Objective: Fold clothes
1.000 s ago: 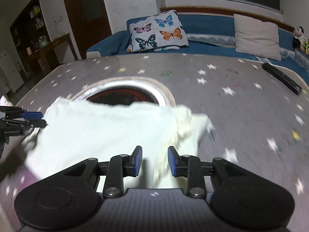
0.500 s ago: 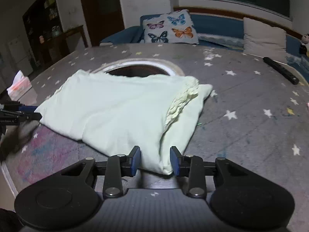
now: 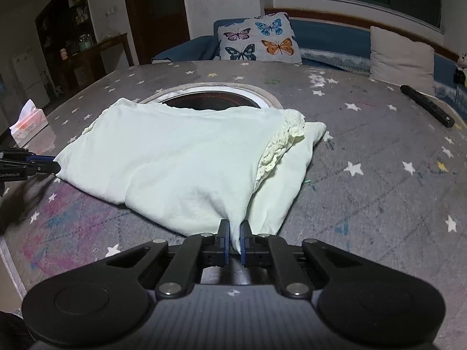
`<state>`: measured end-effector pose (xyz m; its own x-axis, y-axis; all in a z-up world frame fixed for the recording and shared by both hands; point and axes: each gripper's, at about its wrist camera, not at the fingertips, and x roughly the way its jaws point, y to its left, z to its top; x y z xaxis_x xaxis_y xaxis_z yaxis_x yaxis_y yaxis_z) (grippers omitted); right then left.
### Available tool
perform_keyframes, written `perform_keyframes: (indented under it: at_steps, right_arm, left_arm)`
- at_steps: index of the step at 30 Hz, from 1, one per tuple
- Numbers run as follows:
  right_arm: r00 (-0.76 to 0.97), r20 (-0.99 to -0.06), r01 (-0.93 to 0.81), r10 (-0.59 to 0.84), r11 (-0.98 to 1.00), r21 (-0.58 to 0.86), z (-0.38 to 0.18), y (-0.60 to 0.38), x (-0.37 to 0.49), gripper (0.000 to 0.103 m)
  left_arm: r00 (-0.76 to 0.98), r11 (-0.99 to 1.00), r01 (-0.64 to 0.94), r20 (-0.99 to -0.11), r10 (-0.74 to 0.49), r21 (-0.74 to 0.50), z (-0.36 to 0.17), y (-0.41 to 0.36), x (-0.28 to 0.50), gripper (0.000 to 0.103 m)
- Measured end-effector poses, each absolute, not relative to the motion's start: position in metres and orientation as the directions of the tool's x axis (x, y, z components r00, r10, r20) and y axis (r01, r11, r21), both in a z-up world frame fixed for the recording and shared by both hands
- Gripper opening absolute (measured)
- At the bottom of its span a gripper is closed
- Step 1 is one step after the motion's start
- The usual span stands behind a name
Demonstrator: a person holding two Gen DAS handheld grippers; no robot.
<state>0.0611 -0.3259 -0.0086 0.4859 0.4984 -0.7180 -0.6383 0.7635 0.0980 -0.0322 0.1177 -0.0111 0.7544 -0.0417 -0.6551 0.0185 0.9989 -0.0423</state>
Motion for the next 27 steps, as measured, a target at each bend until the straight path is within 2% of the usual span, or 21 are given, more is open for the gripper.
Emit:
perform_keyframes:
  at_steps: [4, 5, 7, 8, 13, 16, 20, 24, 27]
  right_arm:
    - [0.485, -0.721, -0.634, 0.494, 0.767, 0.099, -0.009, -0.325, 0.063, 0.006]
    - [0.484, -0.723, -0.633, 0.493, 0.768, 0.100, -0.010, -0.325, 0.063, 0.006]
    - [0.480, -0.728, -0.628, 0.489, 0.771, 0.104, -0.012, -0.325, 0.064, 0.007]
    - [0.481, -0.730, -0.627, 0.486, 0.773, 0.101, -0.013, -0.325, 0.063, 0.007]
    - [0.530, -0.704, -0.625, 0.473, 0.779, 0.053, -0.002, -0.325, 0.056, 0.005]
    - [0.548, -0.690, -0.625, 0.472, 0.780, 0.037, 0.006, -0.331, 0.052, 0.004]
    - [0.514, -0.727, -0.624, 0.455, 0.780, 0.047, -0.010, -0.331, 0.056, 0.005]
    - [0.494, -0.734, -0.638, 0.466, 0.768, 0.058, -0.004, -0.334, 0.057, 0.013]
    - [0.515, -0.716, -0.649, 0.472, 0.760, 0.034, 0.012, -0.338, 0.057, 0.013]
  left_arm:
    - [0.752, 0.999, 0.026, -0.658, -0.047, -0.042, -0.014, 0.115, -0.032, 0.019]
    - [0.753, 0.999, 0.023, -0.657, -0.045, -0.042, -0.014, 0.116, -0.031, 0.017]
    - [0.755, 0.999, 0.011, -0.655, -0.033, -0.038, -0.014, 0.117, -0.031, 0.004]
    - [0.759, 0.999, 0.002, -0.651, -0.024, -0.035, -0.012, 0.119, -0.031, 0.003]
    - [0.787, 1.000, -0.001, -0.616, -0.005, -0.009, 0.006, 0.124, -0.037, 0.003]
    - [0.770, 1.000, 0.004, -0.638, -0.009, -0.010, 0.001, 0.124, -0.036, 0.003]
    - [0.744, 1.000, 0.009, -0.668, -0.015, -0.012, -0.007, 0.123, -0.034, 0.003]
    - [0.745, 0.999, 0.033, -0.667, -0.027, -0.003, 0.005, 0.126, -0.036, 0.007]
    - [0.763, 0.999, 0.034, -0.646, -0.020, 0.009, 0.018, 0.126, -0.033, 0.008]
